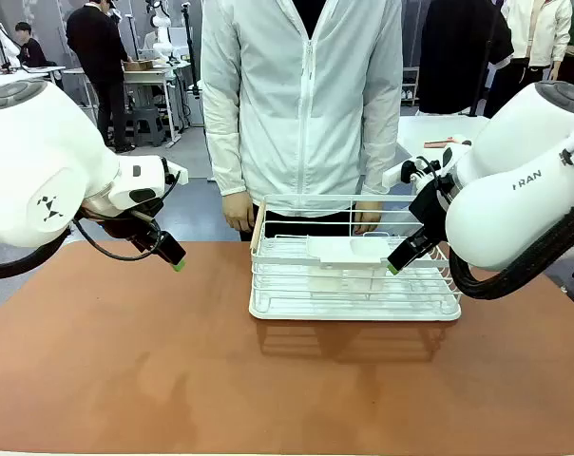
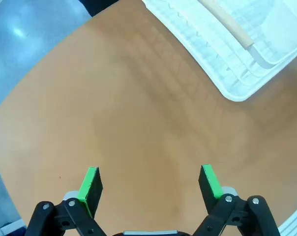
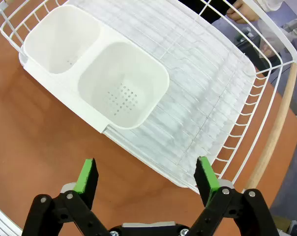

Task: Clean the table.
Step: Pick up the Lint Roller when the human hands it over.

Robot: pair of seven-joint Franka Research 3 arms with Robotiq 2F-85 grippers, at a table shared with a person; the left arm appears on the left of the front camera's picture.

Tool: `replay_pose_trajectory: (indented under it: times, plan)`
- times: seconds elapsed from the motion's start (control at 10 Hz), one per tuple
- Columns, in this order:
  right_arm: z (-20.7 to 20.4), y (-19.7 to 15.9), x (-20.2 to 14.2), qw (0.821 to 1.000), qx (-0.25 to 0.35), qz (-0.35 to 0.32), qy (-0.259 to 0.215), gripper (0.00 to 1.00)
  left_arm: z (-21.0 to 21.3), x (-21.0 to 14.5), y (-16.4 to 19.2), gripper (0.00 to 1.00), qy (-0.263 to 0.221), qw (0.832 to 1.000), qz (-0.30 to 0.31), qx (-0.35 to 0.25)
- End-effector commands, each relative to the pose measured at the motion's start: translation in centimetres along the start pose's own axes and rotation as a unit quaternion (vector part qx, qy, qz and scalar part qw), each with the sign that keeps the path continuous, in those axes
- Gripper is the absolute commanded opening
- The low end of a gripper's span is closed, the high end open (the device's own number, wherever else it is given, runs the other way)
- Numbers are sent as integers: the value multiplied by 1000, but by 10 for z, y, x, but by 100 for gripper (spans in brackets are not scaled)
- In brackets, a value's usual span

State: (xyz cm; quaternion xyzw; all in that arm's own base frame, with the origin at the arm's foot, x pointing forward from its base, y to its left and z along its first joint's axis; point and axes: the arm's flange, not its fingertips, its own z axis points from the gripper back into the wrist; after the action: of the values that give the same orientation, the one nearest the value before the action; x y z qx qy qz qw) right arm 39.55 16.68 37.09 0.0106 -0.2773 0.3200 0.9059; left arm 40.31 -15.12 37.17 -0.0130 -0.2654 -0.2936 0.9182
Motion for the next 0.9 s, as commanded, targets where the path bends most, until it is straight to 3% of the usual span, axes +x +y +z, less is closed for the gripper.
replay_pose_trajectory:
  times: [0.0,0.8]
  plan:
    - [0,0,0,1000,0,0,0,100,0,0,0,100,0,1000,0,0]
    - [0,0,0,1000,0,0,0,100,0,0,0,100,0,1000,0,0]
